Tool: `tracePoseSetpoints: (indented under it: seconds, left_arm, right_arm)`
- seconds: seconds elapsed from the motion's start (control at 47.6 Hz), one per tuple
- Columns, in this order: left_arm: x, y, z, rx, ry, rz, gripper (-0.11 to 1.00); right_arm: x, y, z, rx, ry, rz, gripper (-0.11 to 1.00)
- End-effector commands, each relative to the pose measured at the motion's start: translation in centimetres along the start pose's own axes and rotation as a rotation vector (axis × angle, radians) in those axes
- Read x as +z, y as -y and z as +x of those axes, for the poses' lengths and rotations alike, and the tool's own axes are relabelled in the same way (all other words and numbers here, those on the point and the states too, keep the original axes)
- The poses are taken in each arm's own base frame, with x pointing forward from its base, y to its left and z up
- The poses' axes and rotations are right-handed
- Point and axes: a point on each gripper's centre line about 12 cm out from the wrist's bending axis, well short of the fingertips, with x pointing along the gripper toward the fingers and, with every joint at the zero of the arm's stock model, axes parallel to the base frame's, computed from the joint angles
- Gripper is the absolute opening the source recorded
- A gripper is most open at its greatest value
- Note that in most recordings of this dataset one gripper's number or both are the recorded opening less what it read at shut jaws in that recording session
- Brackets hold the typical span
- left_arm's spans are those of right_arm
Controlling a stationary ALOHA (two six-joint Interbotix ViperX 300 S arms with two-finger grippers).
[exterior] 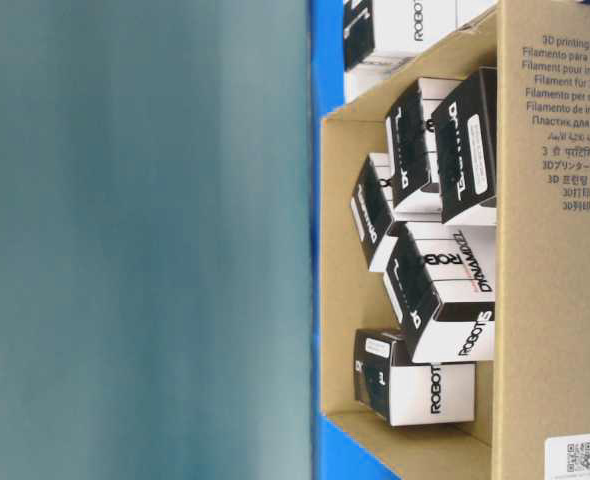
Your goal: Pick a box that is randomly placed inside the cardboard box.
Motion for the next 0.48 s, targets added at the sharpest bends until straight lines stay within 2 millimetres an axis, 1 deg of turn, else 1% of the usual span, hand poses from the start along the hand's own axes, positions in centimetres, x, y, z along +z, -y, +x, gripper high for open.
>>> tracePoseSetpoints:
  seconds: [0.0,0.189,0.315,0.462]
  left_arm:
    - [0.4,0.3,0.1,-0.019,0.009,0.005,-0.07]
    - [0.2,0.3,0.2,-0.020,0.003,0.002,-0.07]
    - [0.2,0.5,0.1,-0.034,0.003,0.003,-0.07]
    - [0.0,0.7,0.3,-0.042,-0.007,0.003,-0.07]
  right_arm:
    - [0.6,-0.1,-0.2,0.003,0.024,0.010,0.98]
    - [0.2,-0.3,-0.3,0.007,0.018,0.011,0.98]
    - [0.1,-0.2,0.2,0.003,0.044,0.011,0.98]
    - [-1.1,0.1,0.8,-0.007,0.059,0.014,0.98]
